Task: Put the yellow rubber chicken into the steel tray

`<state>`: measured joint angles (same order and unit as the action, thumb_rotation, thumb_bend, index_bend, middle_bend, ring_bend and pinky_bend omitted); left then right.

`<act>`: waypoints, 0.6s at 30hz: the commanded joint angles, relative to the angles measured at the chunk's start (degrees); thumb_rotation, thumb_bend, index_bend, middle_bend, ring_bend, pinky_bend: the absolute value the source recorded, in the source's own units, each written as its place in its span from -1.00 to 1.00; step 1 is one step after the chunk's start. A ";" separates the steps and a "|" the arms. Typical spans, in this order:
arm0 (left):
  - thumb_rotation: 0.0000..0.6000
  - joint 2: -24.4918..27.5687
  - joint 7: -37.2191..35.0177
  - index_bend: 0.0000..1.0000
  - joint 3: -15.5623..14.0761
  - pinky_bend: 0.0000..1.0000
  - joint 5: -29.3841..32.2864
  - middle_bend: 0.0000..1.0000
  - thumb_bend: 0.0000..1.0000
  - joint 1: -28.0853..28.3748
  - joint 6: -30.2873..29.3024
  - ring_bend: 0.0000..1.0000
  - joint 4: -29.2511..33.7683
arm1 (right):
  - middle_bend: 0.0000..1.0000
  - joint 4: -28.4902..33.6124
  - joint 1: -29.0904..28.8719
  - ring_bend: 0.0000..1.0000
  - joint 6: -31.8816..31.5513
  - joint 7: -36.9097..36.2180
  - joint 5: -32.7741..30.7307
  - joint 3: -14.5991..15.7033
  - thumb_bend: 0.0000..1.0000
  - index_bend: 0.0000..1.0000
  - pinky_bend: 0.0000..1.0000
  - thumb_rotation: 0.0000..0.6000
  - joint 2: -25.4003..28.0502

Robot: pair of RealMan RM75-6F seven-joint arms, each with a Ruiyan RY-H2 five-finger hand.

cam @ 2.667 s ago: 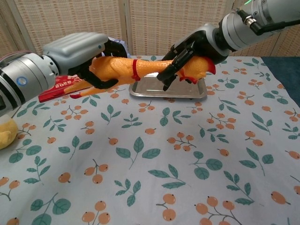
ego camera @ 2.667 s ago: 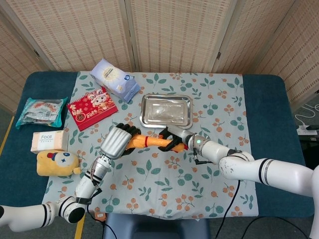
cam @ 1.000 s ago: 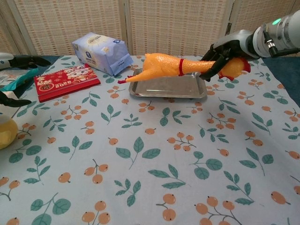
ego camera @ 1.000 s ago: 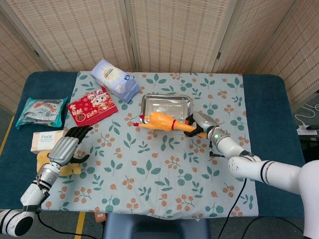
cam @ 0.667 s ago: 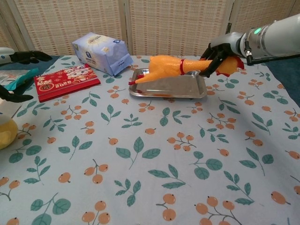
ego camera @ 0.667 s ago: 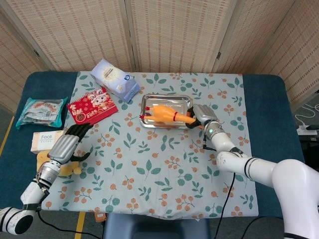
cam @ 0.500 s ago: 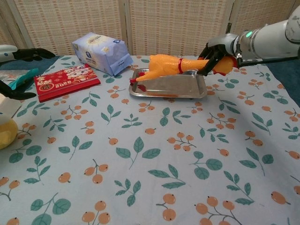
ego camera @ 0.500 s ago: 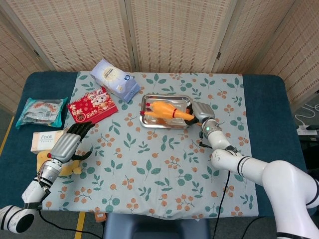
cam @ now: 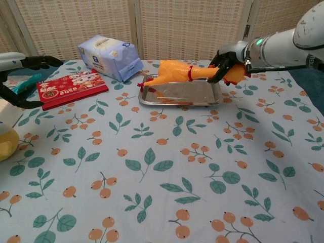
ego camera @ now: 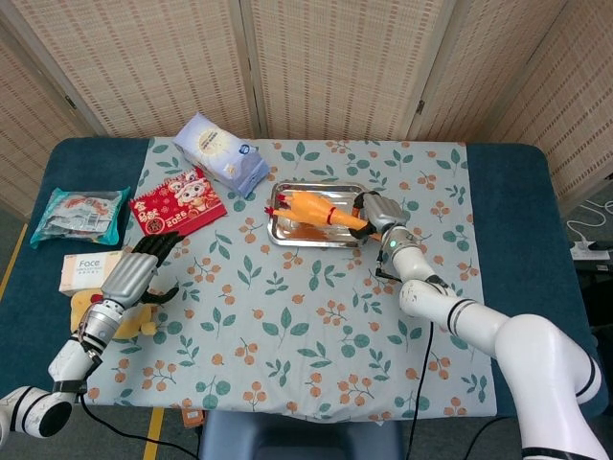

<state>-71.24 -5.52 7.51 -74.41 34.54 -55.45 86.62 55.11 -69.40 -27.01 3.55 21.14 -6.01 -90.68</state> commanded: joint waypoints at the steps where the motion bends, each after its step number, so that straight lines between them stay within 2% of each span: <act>1: 1.00 0.15 0.05 -1.00 0.14 -0.97 0.09 -1.00 -0.41 0.01 -0.11 -1.00 0.19 | -1.00 1.70 1.66 -1.00 0.16 -0.97 4.44 -1.81 -0.57 -1.00 -0.83 1.00 1.97; 5: 1.00 0.37 -0.10 -1.00 0.38 -0.97 -0.09 -1.00 -0.41 -0.02 -0.48 -1.00 0.82 | -1.00 4.43 2.81 -1.00 1.20 -1.13 6.47 -2.01 -0.68 -1.00 -0.95 1.00 4.90; 10: 1.00 0.33 -0.15 -1.00 0.41 -0.97 -0.30 -1.00 -0.41 -0.07 -0.76 -1.00 1.18 | -1.00 6.53 3.41 -1.00 2.52 -0.87 7.15 -1.28 -0.82 -1.00 -1.00 1.00 7.41; 16: 1.00 1.51 1.01 -1.00 0.39 -0.97 -0.92 -1.00 -0.41 -0.53 -2.07 -1.00 3.97 | -1.00 15.10 7.16 -1.00 -6.56 -1.41 11.82 -2.93 -0.87 -1.00 -1.00 1.00 13.08; 18: 1.00 2.75 1.63 -1.00 0.15 -0.97 -1.99 -1.00 -0.40 -1.15 -3.47 -1.00 5.93 | -1.00 19.89 9.29 -1.00 -9.58 -2.31 14.69 -3.69 -0.87 -1.00 -1.00 1.00 16.07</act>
<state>-69.36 -4.43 7.80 -75.65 33.86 -57.96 91.38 69.27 -63.02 -32.13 2.19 32.14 -8.55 -78.73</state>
